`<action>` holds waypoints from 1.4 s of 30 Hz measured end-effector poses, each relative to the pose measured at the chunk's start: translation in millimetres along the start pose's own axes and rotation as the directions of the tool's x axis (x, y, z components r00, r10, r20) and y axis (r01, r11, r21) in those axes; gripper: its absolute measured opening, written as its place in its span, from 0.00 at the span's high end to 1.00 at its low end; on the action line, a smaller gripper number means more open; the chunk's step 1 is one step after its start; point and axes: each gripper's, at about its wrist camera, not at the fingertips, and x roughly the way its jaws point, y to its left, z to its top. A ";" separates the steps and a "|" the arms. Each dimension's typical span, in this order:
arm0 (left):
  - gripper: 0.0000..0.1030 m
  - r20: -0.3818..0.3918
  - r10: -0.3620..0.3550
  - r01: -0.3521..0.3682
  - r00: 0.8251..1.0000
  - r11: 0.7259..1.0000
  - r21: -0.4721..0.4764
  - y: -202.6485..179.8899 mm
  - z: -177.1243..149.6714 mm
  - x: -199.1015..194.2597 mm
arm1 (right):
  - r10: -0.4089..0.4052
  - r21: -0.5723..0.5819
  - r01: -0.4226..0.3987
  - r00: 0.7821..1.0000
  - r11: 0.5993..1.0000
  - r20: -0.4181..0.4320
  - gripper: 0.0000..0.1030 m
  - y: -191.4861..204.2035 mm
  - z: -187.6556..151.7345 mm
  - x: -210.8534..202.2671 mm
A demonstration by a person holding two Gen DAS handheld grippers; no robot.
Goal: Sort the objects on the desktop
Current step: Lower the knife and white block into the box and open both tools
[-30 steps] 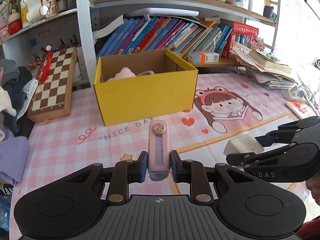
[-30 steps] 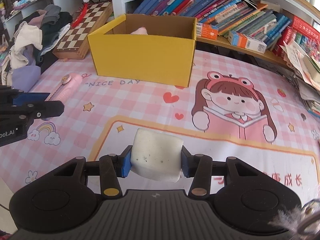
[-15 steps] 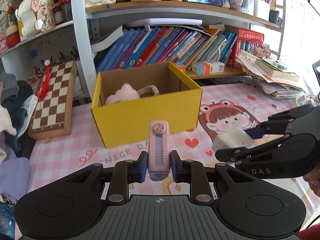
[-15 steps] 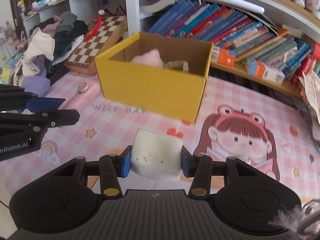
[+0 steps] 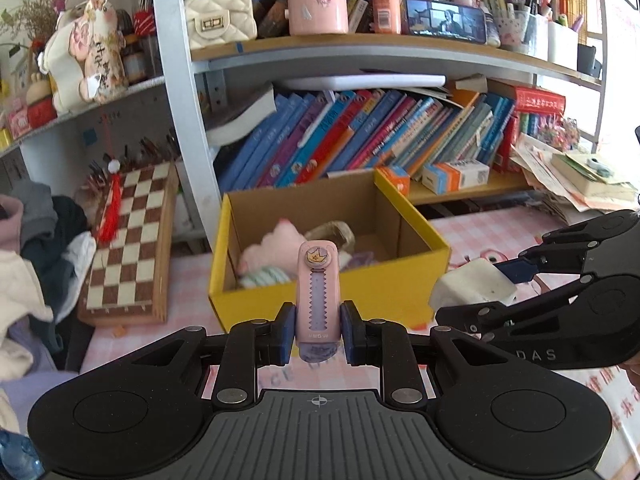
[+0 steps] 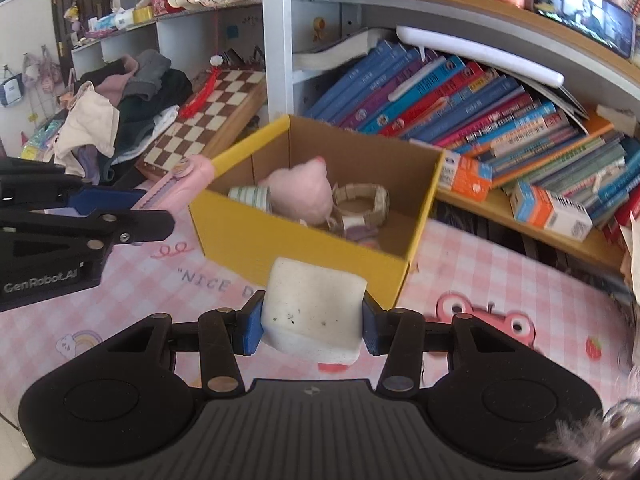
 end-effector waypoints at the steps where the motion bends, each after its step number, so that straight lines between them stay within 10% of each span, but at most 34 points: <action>1: 0.78 0.003 0.002 -0.002 1.000 1.000 0.005 -0.8 3.5 2.2 | 0.002 -0.010 -0.002 1.000 1.000 0.005 0.56 -1.2 4.0 1.8; 20: 0.78 -0.041 0.036 -0.035 0.999 0.999 0.031 6.9 50.2 77.2 | -0.008 -0.155 0.015 0.999 0.988 0.045 0.56 -24.5 83.2 64.8; 42: 0.78 -0.190 0.108 -0.107 0.976 0.994 0.014 31.7 45.6 163.9 | -0.022 -0.264 -0.018 0.989 0.964 -0.146 0.56 -39.8 95.3 181.1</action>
